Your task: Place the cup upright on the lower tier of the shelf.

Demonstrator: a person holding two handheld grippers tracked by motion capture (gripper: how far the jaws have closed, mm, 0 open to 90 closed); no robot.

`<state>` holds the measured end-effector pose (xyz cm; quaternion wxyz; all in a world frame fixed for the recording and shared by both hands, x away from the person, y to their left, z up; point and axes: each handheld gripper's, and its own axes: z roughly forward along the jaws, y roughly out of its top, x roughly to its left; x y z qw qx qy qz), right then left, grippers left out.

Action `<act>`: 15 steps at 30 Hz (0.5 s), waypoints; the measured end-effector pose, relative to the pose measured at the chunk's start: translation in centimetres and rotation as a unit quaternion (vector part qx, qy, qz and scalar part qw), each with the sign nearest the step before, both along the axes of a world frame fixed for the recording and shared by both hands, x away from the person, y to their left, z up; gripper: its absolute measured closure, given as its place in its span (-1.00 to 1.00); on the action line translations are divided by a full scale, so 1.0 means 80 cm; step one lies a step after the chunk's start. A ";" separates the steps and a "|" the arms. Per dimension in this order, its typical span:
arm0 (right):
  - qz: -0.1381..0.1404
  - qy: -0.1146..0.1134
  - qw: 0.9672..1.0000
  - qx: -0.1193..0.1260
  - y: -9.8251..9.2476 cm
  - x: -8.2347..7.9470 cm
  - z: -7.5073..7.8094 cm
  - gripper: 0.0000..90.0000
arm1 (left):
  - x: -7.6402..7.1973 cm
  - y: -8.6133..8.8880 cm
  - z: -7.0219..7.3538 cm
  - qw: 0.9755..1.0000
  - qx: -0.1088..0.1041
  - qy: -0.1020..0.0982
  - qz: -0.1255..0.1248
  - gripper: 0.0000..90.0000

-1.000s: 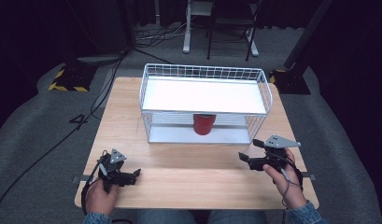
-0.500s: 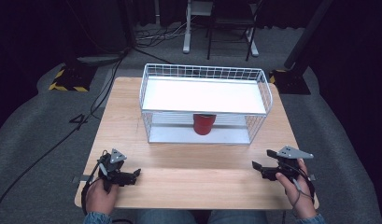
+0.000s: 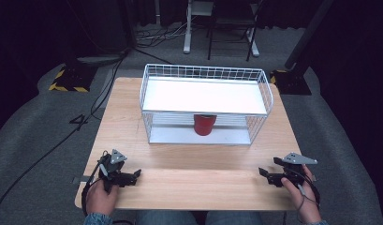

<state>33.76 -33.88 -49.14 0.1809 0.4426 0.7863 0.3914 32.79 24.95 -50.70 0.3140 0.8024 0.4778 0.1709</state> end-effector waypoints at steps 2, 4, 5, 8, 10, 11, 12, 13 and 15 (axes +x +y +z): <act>-0.002 0.002 1.000 -0.005 -0.002 -0.001 -0.003 -0.65 | 0.000 0.000 0.000 1.000 0.000 0.000 0.000 -1.00; -0.003 0.002 1.000 -0.011 -0.004 -0.002 -0.005 -0.65 | 0.000 0.000 0.000 1.000 -0.001 0.000 -0.001 -1.00; -0.005 0.003 1.000 -0.011 -0.005 -0.003 -0.006 -0.65 | 0.000 0.000 0.000 1.000 0.000 0.000 0.000 -1.00; -0.005 0.001 1.000 -0.018 -0.007 -0.004 -0.008 -0.65 | 0.000 0.000 0.000 1.000 -0.001 -0.001 0.000 -1.00; -0.007 -0.002 1.000 -0.022 -0.009 -0.005 -0.010 -0.65 | 0.000 0.000 0.000 1.000 -0.001 -0.001 0.000 -1.00; -0.008 0.000 1.000 -0.023 -0.009 -0.005 -0.010 -0.65 | 0.000 0.000 0.000 1.000 0.000 0.000 0.000 -1.00; -0.007 0.000 1.000 -0.025 -0.009 -0.005 -0.011 -0.65 | 0.000 0.000 0.000 1.000 0.000 0.000 0.000 -1.00; -0.006 0.001 1.000 -0.027 -0.009 -0.005 -0.012 -0.65 | 0.000 0.000 0.000 1.000 0.000 0.000 0.000 -1.00; -0.004 0.005 1.000 -0.030 -0.008 -0.006 -0.015 -0.65 | 0.000 0.000 0.000 1.000 0.000 0.000 0.000 -1.00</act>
